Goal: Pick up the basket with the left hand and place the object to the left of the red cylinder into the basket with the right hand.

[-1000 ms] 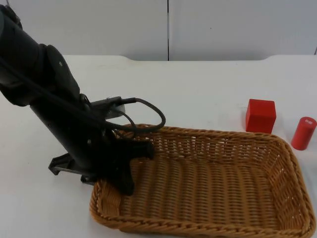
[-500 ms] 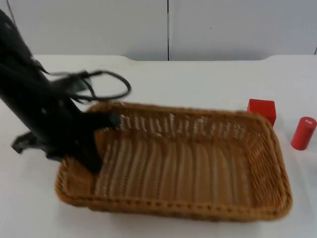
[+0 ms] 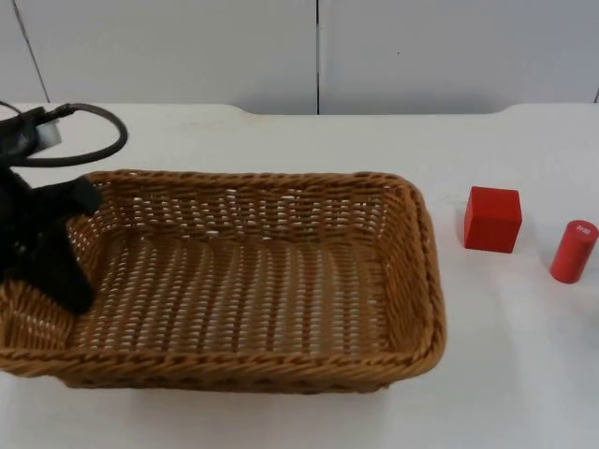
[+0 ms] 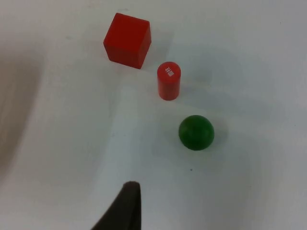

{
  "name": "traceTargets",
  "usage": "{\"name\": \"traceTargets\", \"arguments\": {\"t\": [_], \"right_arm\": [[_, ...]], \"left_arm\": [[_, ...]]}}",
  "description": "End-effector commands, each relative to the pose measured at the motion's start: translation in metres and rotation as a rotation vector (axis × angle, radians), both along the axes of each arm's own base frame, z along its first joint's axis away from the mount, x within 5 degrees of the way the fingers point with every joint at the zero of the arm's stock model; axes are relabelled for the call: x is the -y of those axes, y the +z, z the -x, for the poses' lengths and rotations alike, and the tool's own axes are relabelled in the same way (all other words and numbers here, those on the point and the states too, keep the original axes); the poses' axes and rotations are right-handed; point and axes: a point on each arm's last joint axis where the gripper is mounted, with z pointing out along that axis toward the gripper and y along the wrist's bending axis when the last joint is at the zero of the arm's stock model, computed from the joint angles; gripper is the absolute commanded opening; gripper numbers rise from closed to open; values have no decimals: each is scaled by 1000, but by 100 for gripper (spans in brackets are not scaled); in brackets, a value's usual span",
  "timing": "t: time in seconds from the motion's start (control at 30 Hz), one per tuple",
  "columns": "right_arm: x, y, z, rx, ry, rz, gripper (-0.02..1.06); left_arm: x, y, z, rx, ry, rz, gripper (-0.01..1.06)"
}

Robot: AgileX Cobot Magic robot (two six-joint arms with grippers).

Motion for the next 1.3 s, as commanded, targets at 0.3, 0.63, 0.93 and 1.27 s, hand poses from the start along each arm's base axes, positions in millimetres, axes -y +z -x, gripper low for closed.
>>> {"name": "traceTargets", "arguments": {"t": [0.3, 0.63, 0.93, 1.27], "right_arm": [[-18, -21, -49, -221, 225, 2, 105], [-35, -29, -179, -285, 482, 138, 96], [-67, -78, -253, -316, 718, 246, 92], [-114, -162, -285, -361, 906, 384, 89]], "left_arm": [[-11, 5, 2, 0, 13, 30, 0], [-11, 5, 3, -1, 8, 32, 0], [-11, 2, 3, -16, 5, 37, 0], [-11, 2, 3, -16, 5, 37, 0]]}}
